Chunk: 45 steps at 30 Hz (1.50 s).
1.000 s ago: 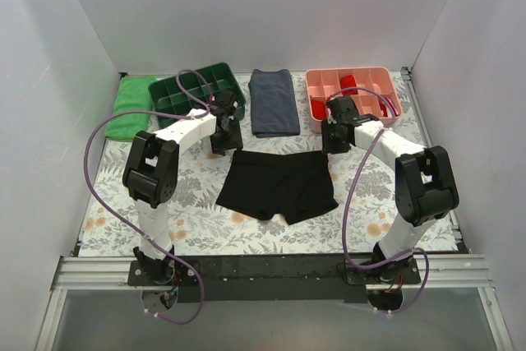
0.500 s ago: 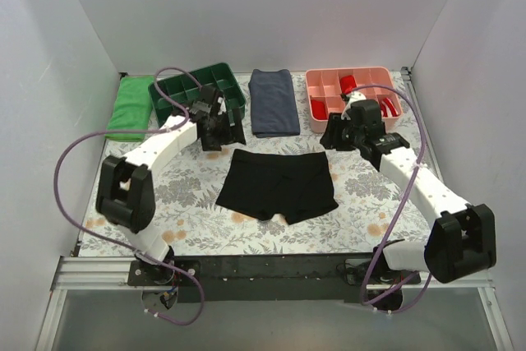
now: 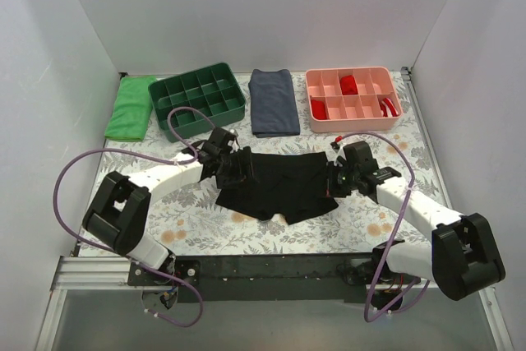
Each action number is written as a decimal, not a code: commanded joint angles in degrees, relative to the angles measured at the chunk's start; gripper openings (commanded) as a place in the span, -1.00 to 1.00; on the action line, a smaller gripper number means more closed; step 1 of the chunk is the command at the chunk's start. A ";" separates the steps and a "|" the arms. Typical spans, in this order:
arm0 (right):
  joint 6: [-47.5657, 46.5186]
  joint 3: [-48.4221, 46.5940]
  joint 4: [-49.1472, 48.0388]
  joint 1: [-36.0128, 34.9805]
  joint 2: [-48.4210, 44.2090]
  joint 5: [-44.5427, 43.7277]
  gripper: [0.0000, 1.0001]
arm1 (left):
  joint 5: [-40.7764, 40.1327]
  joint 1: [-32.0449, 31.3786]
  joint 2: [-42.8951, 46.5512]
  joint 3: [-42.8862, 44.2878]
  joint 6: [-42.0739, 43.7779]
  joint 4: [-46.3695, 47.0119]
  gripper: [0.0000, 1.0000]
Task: Roll the underwear
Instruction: Flatten out the underwear at the center of the board.
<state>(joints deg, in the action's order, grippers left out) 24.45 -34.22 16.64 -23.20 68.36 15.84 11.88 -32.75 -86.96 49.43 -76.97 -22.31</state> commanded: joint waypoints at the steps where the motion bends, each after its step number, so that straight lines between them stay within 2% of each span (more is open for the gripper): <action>1: 2.71 3.35 -2.84 -1.23 -2.87 1.75 -0.97 | -4.40 0.59 -3.21 9.27 0.50 2.20 0.53; 9: 3.94 5.65 -2.93 -1.50 -3.50 1.13 -0.97 | -5.55 1.38 -12.35 17.89 0.60 -0.02 0.53; 14: 5.08 8.28 -2.94 -1.76 -3.76 -1.67 -0.97 | -6.69 2.08 -14.99 16.84 -0.11 2.00 0.51; 22: 6.14 8.90 3.82 -1.67 -4.72 -9.58 -0.97 | -8.89 4.54 -16.14 14.38 1.38 3.66 0.50; 28: 8.34 10.57 6.65 -1.67 -7.88 -10.74 -0.97 | -8.45 6.65 -16.58 14.11 3.31 3.50 0.50; 35: 7.11 3.82 7.97 -1.76 -15.27 -10.74 -0.97 | -7.75 6.65 -16.05 14.38 4.46 2.88 0.50; 39: 7.19 1.87 4.38 -1.76 -13.17 -7.59 -0.97 | -5.47 6.65 -15.44 14.29 4.46 2.79 0.50; 45: 7.72 2.49 -0.99 -1.85 -3.95 -7.22 -0.97 | -4.14 6.65 -14.03 14.38 4.37 2.62 0.52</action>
<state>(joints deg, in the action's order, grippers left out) 31.70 -30.89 19.49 -24.80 59.61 7.68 6.74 -26.35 -103.83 64.38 -73.45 -18.85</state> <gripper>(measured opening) 0.022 0.756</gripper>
